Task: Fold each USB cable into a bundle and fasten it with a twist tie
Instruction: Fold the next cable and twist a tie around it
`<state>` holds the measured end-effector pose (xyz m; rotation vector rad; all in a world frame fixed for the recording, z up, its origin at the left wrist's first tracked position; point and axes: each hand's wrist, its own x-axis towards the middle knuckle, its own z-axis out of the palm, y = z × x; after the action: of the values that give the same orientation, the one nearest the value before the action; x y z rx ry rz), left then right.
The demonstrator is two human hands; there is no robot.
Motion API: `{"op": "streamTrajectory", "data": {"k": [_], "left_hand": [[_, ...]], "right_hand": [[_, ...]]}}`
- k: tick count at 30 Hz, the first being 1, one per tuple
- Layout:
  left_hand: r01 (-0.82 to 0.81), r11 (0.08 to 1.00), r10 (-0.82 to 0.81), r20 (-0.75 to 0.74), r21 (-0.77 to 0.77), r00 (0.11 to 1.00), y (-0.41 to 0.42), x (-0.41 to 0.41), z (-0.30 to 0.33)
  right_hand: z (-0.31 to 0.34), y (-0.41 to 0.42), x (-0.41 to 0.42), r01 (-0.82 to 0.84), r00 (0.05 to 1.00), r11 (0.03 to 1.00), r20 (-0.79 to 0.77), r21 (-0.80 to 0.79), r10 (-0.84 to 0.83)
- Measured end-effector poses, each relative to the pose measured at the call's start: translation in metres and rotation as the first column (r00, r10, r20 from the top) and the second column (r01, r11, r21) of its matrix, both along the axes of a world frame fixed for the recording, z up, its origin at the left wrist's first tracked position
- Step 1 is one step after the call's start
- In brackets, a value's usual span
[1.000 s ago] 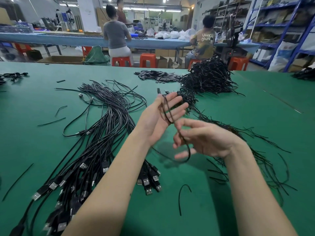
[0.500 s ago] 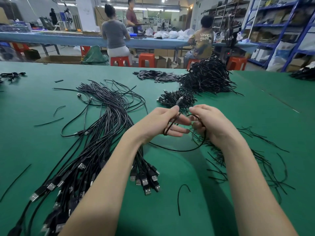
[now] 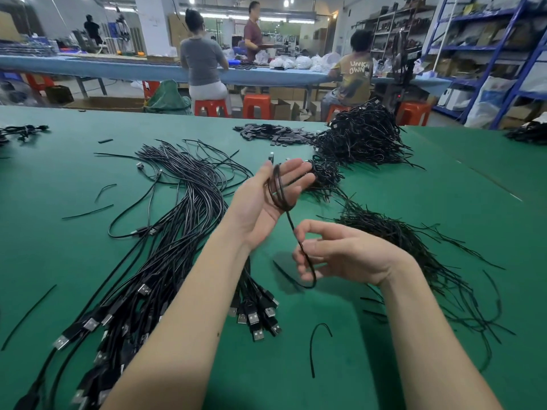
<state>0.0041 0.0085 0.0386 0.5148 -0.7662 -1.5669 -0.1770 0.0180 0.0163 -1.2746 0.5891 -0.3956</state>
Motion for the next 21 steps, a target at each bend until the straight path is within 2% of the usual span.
{"op": "streamTrajectory", "data": {"k": [3,6,8,9,12,16,17,19,20,21], "left_hand": [[0.085,0.996,-0.084,0.074,-0.014,0.994,0.005,0.010,0.000],[0.153,0.988,-0.135,0.302,-0.036,0.944,0.007,0.014,-0.004],[0.214,0.976,-0.168,0.492,-0.039,0.854,0.007,0.014,-0.006],[0.248,0.968,-0.185,0.586,-0.028,0.789,0.007,0.012,-0.007],[0.251,0.968,-0.150,0.819,0.007,0.554,0.006,0.005,-0.009],[0.170,0.982,0.010,0.925,-0.080,0.381,0.002,-0.004,-0.010],[0.122,0.984,0.082,0.932,-0.132,0.353,0.000,-0.006,-0.011],[-0.052,0.964,0.264,0.907,-0.261,0.328,-0.004,-0.008,-0.015],[-0.149,0.942,0.334,0.871,-0.300,0.360,-0.006,-0.009,-0.017],[-0.229,0.928,0.367,0.822,-0.293,0.436,-0.008,-0.011,-0.018]], "right_hand": [[-0.010,-0.009,-0.004,0.212,0.967,0.976,-0.131,-0.047,-0.217],[-0.008,-0.018,-0.008,0.434,0.839,0.879,-0.268,-0.194,-0.474],[-0.002,-0.023,-0.010,0.544,0.752,0.779,-0.230,-0.311,-0.618],[0.002,-0.025,-0.011,0.605,0.730,0.738,-0.163,-0.298,-0.664],[0.017,-0.027,-0.007,0.708,0.697,0.686,0.009,-0.166,-0.717],[0.025,-0.021,0.013,0.722,0.643,0.601,0.010,-0.343,-0.766],[0.026,-0.018,0.019,0.719,0.657,0.610,0.040,-0.332,-0.753],[0.027,-0.013,0.029,0.664,0.737,0.696,0.079,-0.273,-0.671],[0.027,-0.011,0.031,0.612,0.787,0.753,0.091,-0.240,-0.610],[0.026,-0.009,0.032,0.560,0.828,0.802,0.104,-0.206,-0.551]]}}
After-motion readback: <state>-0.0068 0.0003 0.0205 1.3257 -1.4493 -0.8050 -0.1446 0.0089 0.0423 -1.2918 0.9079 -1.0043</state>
